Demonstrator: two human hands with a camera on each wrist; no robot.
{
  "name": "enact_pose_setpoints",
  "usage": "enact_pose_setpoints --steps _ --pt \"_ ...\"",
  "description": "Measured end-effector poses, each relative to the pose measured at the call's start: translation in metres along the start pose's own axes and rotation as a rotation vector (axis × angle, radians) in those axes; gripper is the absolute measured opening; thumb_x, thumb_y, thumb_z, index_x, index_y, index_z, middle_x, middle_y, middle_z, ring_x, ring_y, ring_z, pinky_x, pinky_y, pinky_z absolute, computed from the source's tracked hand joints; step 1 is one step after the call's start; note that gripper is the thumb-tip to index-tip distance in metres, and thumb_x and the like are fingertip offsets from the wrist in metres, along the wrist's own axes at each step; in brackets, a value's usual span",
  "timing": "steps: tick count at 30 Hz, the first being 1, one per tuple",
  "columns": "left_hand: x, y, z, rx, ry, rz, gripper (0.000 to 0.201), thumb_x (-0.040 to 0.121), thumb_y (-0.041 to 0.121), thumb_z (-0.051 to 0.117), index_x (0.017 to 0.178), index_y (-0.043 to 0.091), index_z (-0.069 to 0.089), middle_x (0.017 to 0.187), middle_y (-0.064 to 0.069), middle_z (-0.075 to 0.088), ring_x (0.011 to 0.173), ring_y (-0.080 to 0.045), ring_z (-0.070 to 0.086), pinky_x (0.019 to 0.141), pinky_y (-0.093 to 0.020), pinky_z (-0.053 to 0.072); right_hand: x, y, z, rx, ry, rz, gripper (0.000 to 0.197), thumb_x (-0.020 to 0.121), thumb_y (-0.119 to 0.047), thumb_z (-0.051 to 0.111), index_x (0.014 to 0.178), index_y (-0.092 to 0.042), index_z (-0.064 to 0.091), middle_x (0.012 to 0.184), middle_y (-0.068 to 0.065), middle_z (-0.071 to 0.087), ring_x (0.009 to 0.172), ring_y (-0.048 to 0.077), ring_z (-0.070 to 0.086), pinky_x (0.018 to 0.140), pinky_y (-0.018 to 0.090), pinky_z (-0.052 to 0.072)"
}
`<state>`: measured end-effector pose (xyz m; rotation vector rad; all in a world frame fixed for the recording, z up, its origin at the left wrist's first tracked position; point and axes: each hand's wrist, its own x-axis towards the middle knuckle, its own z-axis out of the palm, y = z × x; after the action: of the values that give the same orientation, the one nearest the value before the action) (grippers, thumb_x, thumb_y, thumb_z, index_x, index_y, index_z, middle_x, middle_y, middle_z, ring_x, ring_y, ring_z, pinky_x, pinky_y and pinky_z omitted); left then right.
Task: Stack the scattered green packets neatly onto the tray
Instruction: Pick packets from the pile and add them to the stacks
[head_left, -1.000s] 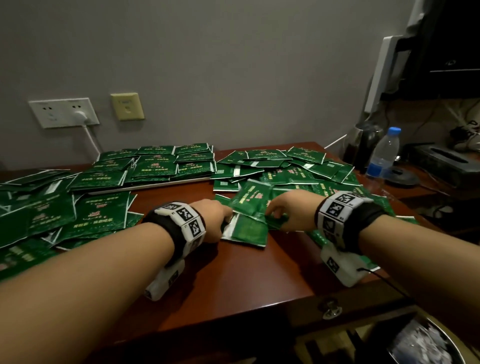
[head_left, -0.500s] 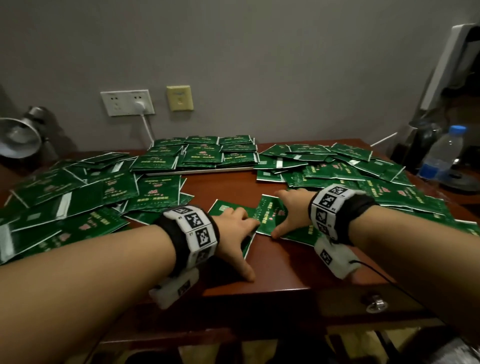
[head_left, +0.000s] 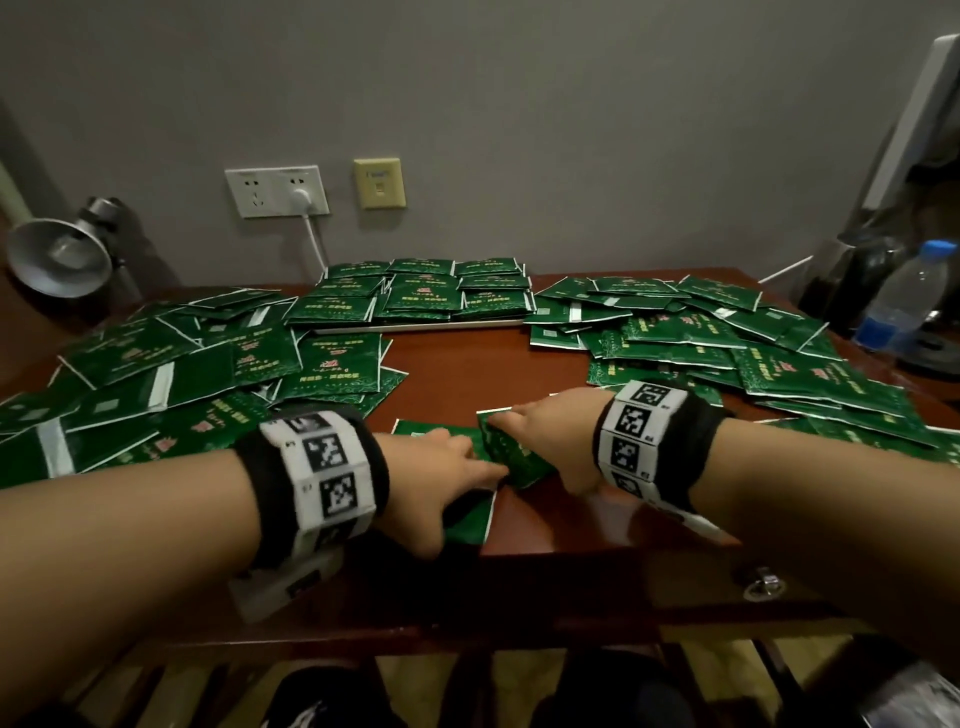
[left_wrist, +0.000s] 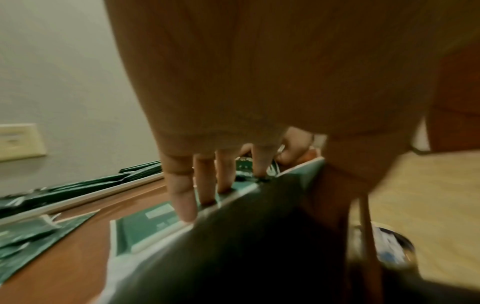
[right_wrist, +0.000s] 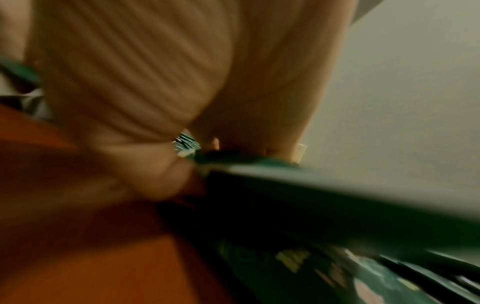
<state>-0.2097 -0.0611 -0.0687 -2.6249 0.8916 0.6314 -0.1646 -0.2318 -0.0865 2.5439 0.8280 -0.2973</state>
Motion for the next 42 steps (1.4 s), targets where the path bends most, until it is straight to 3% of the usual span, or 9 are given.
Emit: enact_pose_setpoints --steps 4,8,13,20,24,27,32,37,42 --pt "-0.005 -0.014 -0.028 -0.27 0.249 -0.083 0.038 0.082 0.007 0.054 0.114 0.025 0.064 0.105 0.005 0.066 0.097 -0.018 0.061 0.082 -0.028 0.052 -0.004 0.009 -0.014 0.142 0.157 0.08 0.062 0.074 -0.015 0.068 0.13 -0.023 0.041 0.108 -0.002 0.055 0.096 0.022 0.058 0.073 0.036 0.055" --pt "0.009 -0.029 -0.039 -0.328 0.344 -0.176 0.043 0.082 0.002 0.051 0.116 0.026 0.063 0.105 0.007 0.064 0.093 -0.014 0.059 0.077 -0.03 0.054 -0.007 0.024 -0.018 0.371 0.32 0.214 0.029 0.078 -0.009 0.062 0.101 -0.021 0.049 0.101 -0.001 0.055 0.096 0.022 0.057 0.07 0.03 0.047" --pt "0.028 -0.034 -0.034 -0.198 0.35 -0.26 0.041 0.085 0.007 0.048 0.122 0.021 0.058 0.118 0.001 0.061 0.105 -0.02 0.058 0.081 -0.031 0.05 -0.013 0.038 -0.015 0.82 0.457 0.318 0.029 0.08 -0.003 0.06 0.101 -0.02 0.051 0.091 -0.002 0.056 0.077 0.012 0.055 0.055 0.022 0.042" --pt "0.031 -0.041 -0.017 -0.261 0.192 -0.312 0.045 0.089 0.017 0.056 0.134 0.018 0.049 0.127 -0.004 0.057 0.111 -0.022 0.056 0.078 -0.027 0.047 -0.01 0.047 -0.026 1.359 0.58 0.301 0.031 0.079 0.012 0.054 0.083 -0.019 0.052 0.073 0.002 0.056 0.066 0.019 0.057 0.058 0.027 0.046" --pt "0.032 -0.045 -0.007 -0.218 0.099 -0.252 0.069 0.079 0.046 0.072 0.138 0.024 0.042 0.128 -0.005 0.048 0.113 -0.024 0.053 0.093 -0.038 0.051 -0.004 0.04 -0.022 0.842 0.239 0.327 0.039 0.084 0.006 0.054 0.111 -0.021 0.048 0.102 0.004 0.059 0.084 0.019 0.06 0.062 0.028 0.052" --pt "0.034 -0.046 -0.002 -0.16 0.083 -0.225 0.077 0.075 0.049 0.075 0.139 0.026 0.039 0.126 -0.006 0.042 0.117 -0.025 0.047 0.096 -0.041 0.048 0.001 0.041 -0.015 0.451 0.155 0.396 0.052 0.084 -0.001 0.06 0.13 -0.022 0.046 0.124 0.007 0.051 0.1 0.026 0.058 0.074 0.032 0.051" --pt "0.04 -0.04 -0.006 -0.285 0.136 -0.247 0.073 0.08 0.045 0.068 0.144 0.03 0.037 0.133 -0.004 0.045 0.121 -0.025 0.048 0.099 -0.037 0.047 0.0 0.044 -0.014 0.533 0.053 0.466 0.056 0.088 -0.004 0.054 0.14 -0.019 0.038 0.103 0.003 0.054 0.083 0.019 0.055 0.054 0.024 0.043" --pt "0.052 -0.039 -0.019 -0.345 0.253 -0.362 0.019 0.085 0.02 0.058 0.099 0.01 0.067 0.091 -0.005 0.063 0.084 -0.022 0.061 0.066 -0.028 0.05 0.01 0.038 -0.008 0.52 0.033 0.475 0.068 0.092 -0.048 0.055 0.144 -0.011 0.033 0.129 0.008 0.056 0.11 0.024 0.058 0.086 0.032 0.05" --pt "0.071 -0.058 -0.04 -0.422 0.258 -0.448 0.027 0.094 0.018 0.052 0.116 0.006 0.062 0.108 -0.009 0.065 0.085 -0.021 0.056 0.069 -0.029 0.046 0.02 0.043 -0.008 0.523 0.01 0.555 0.073 0.097 -0.057 0.037 0.14 0.002 0.039 0.131 0.015 0.056 0.113 0.025 0.059 0.09 0.033 0.05"
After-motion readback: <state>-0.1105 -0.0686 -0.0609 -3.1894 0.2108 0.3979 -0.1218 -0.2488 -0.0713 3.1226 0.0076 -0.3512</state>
